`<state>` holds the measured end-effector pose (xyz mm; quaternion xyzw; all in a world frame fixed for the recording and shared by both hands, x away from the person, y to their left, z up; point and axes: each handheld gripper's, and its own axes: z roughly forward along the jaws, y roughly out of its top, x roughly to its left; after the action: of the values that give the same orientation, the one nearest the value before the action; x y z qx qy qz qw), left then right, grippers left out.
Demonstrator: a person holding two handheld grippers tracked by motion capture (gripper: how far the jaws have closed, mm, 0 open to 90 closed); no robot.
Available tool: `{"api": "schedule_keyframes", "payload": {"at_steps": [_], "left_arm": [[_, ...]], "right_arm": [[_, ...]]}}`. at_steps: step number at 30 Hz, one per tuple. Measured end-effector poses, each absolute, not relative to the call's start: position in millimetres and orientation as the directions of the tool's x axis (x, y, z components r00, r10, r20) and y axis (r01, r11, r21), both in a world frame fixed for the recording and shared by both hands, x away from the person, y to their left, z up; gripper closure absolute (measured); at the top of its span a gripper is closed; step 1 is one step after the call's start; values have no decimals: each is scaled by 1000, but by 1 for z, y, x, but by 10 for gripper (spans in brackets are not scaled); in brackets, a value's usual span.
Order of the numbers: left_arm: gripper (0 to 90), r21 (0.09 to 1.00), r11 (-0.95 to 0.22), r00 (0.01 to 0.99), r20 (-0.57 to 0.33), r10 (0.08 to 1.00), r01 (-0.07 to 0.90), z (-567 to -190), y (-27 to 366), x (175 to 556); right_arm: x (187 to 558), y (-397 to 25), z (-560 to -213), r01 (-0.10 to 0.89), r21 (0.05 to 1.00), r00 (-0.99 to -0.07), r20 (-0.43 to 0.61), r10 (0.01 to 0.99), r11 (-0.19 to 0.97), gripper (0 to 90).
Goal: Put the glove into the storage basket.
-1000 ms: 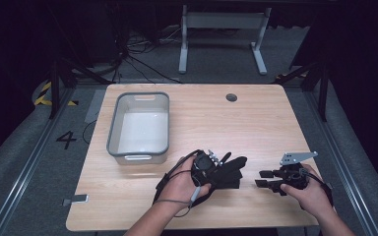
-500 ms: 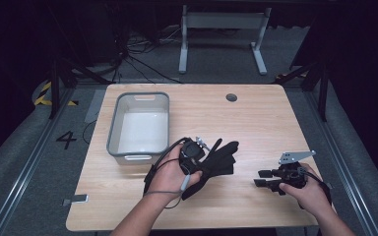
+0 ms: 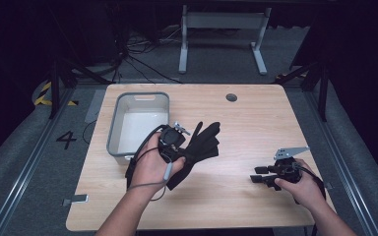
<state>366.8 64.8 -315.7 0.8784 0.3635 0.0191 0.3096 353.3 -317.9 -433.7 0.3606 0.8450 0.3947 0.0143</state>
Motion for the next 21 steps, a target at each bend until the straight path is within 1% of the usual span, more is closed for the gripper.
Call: {"api": "schedule_keyframes", "payload": {"at_steps": [6, 10, 15, 19, 21], "left_arm": [[670, 567, -508, 703, -188, 686, 648, -305, 86, 374], [669, 577, -474, 676, -195, 711, 665, -299, 97, 383], [669, 574, -445, 638, -184, 748, 687, -295, 109, 397], [668, 575, -397, 588, -188, 787, 716, -296, 123, 414], [669, 574, -376, 558, -176, 811, 728, -296, 131, 422]], "right_arm": [[351, -318, -434, 601, 677, -737, 262, 624, 425, 531], [352, -318, -435, 602, 676, -734, 258, 628, 426, 530], [349, -320, -435, 605, 675, -729, 258, 634, 421, 528], [346, -322, -436, 610, 671, -724, 257, 640, 421, 525], [345, -322, -437, 614, 671, -720, 259, 644, 416, 524]]}}
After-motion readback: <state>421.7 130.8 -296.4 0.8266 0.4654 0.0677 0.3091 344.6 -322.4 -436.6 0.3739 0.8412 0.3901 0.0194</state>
